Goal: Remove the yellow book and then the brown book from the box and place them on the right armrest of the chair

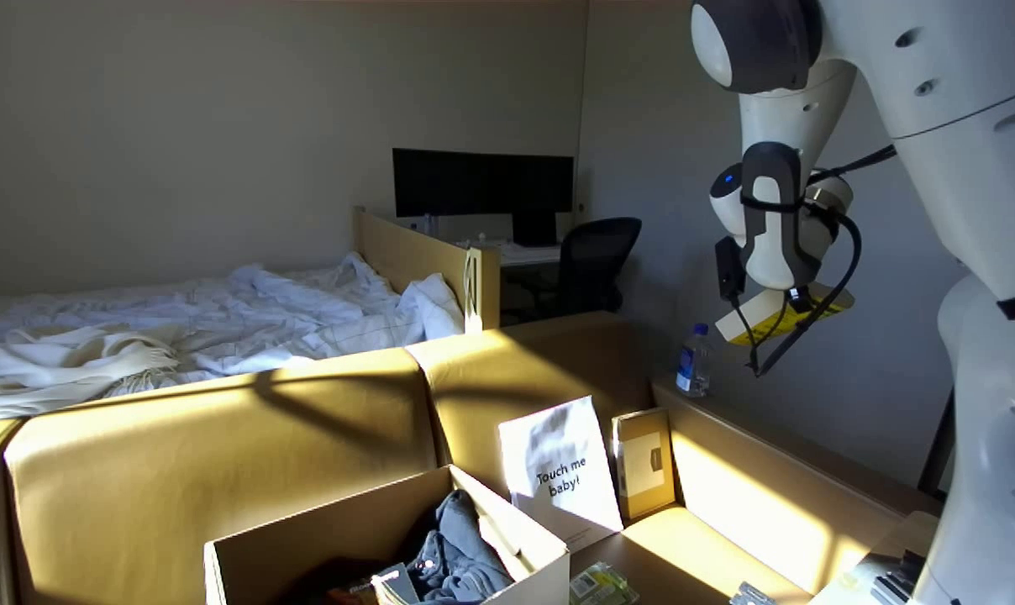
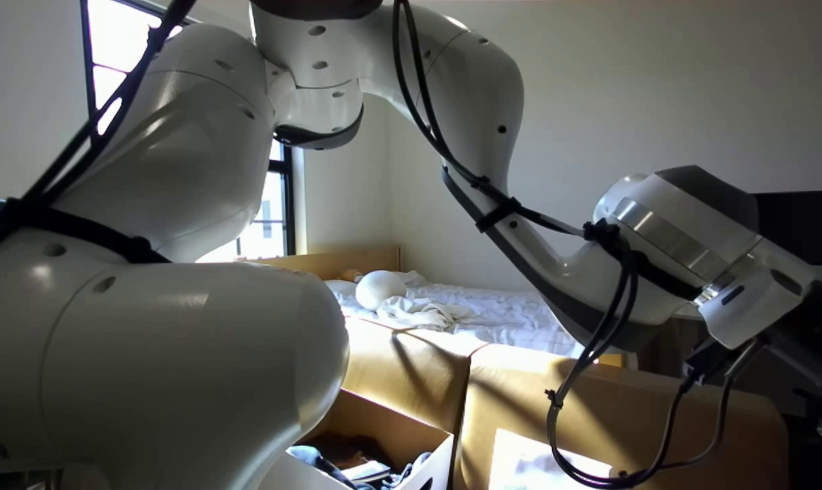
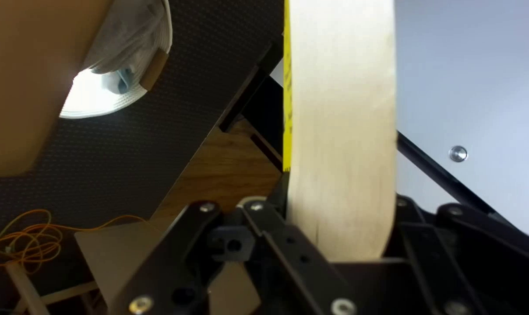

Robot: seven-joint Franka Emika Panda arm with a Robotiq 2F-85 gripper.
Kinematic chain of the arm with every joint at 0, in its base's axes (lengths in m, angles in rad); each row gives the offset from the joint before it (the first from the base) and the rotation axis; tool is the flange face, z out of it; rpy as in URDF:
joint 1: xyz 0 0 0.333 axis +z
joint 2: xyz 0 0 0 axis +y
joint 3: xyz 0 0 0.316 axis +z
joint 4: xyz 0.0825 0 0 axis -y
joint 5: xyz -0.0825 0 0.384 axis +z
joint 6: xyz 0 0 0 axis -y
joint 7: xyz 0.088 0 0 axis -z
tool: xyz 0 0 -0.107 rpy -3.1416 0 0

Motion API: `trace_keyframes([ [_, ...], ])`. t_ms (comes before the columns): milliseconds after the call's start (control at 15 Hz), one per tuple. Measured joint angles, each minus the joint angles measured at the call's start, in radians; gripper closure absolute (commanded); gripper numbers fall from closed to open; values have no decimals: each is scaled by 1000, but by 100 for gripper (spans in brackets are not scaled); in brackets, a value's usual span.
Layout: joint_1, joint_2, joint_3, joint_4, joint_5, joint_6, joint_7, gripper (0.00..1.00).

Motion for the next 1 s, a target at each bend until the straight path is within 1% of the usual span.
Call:
trace_keyframes([
  [67, 11, 13, -32, -15, 19, 32, -3, 88],
  [200, 40, 62, -89, -53, 83, 139, -9, 88],
  [333, 77, 138, -125, -103, 176, 265, -12, 88],
  [400, 96, 179, -129, -134, 245, 322, -23, 88],
  [467, 115, 218, -125, -169, 328, 370, -53, 63],
  [533, 137, 247, -121, -202, 408, 409, -89, 63],
  [600, 158, 266, -120, -227, 460, 432, -117, 63],
  [733, 181, 283, -122, -244, 490, 438, -125, 63],
  [800, 182, 284, -123, -244, 491, 438, -125, 88],
  [867, 182, 284, -124, -244, 491, 438, -125, 88],
  [933, 180, 281, -113, -244, 532, 436, -154, 88],
  [1000, 175, 277, -90, -244, 598, 435, -206, 88],
])
